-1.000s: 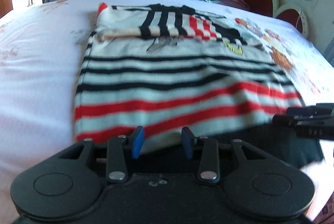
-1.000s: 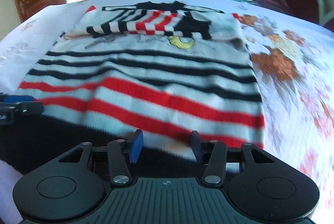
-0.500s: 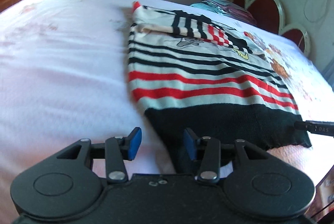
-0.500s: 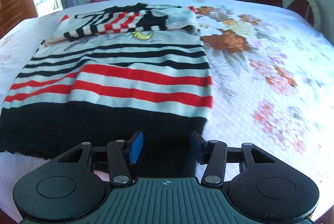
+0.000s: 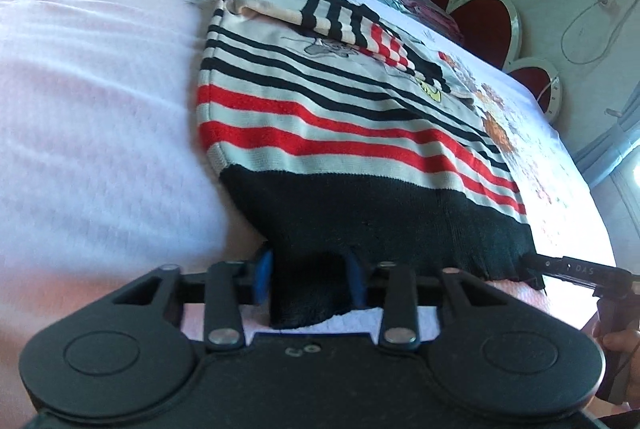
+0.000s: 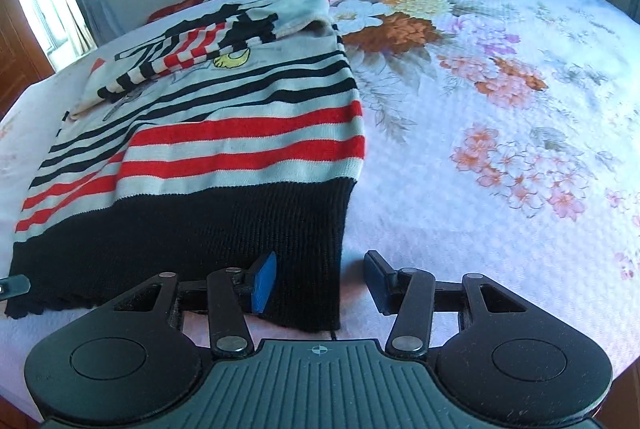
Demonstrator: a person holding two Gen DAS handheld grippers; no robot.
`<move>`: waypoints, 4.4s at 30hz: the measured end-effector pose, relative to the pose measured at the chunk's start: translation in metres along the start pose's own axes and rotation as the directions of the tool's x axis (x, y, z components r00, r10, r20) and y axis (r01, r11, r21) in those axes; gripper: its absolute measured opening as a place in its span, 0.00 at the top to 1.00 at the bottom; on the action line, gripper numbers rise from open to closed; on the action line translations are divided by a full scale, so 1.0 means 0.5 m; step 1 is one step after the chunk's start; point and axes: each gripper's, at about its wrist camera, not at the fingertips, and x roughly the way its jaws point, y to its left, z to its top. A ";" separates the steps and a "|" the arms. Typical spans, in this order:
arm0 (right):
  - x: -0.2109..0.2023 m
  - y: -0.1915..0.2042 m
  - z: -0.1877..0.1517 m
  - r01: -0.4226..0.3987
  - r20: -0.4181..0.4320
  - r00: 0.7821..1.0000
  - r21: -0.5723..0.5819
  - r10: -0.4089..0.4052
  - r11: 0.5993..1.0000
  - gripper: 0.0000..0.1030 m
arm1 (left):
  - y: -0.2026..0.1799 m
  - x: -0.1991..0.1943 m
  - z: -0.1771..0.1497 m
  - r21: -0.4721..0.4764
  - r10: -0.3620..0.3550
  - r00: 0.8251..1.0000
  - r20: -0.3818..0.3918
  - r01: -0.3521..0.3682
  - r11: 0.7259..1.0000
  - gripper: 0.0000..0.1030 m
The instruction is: Fold small clothes
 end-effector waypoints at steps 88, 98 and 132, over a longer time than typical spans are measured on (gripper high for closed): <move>0.526 0.047 0.671 -0.298 0.019 0.951 -0.221 0.310 0.929 0.31 | 0.044 0.436 0.650 0.133 0.110 0.989 0.098 -0.123 0.983 0.80; 0.523 0.060 0.664 -0.224 0.055 0.967 -0.285 0.249 0.932 0.93 | 0.029 0.412 0.641 0.155 0.132 0.970 0.204 -0.165 0.974 0.96; 0.483 0.112 0.668 -0.140 0.166 0.969 -0.234 0.182 0.962 0.56 | 0.003 0.380 0.652 0.172 0.238 0.926 0.292 -0.296 0.940 0.44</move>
